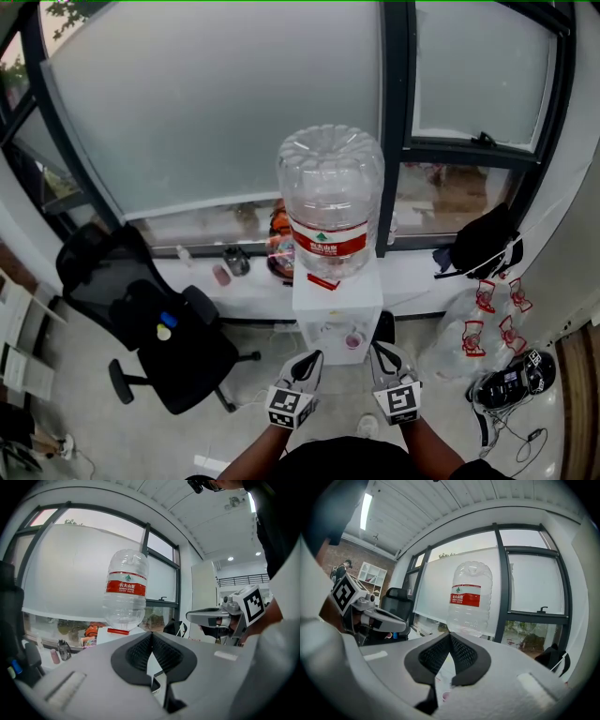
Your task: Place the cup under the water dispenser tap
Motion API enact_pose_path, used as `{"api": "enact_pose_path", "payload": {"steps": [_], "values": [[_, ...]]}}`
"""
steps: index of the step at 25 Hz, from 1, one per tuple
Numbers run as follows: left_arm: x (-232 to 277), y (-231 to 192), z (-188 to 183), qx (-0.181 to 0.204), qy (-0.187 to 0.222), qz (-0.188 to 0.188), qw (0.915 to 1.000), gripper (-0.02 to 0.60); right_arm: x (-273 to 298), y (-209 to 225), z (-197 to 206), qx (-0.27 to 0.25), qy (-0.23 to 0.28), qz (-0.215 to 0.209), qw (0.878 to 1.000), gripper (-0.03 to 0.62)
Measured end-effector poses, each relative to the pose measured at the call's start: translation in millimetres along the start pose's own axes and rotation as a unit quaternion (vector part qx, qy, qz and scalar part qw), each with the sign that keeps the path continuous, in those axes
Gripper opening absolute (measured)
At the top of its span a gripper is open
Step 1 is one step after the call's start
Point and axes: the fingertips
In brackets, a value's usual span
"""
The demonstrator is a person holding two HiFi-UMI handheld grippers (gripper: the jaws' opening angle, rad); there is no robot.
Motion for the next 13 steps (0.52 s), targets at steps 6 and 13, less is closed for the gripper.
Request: {"api": "enact_pose_path", "payload": {"steps": [6, 13], "values": [[-3.5, -1.4, 0.6, -0.004, 0.0, -0.009, 1.0, 0.017, -3.4, 1.7, -3.2, -0.002, 0.01, 0.001, 1.0, 0.003], [-4.0, 0.9, 1.0, -0.008, 0.001, -0.01, 0.9999, 0.017, -3.5, 2.6, -3.4, 0.0, 0.014, 0.001, 1.0, 0.003]]}}
Point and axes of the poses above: the fingertips, and each gripper's own axes: x forward along the fingers, y to its right, z out of its underside, and after that the axes turned 8 degrees about -z, right-handed
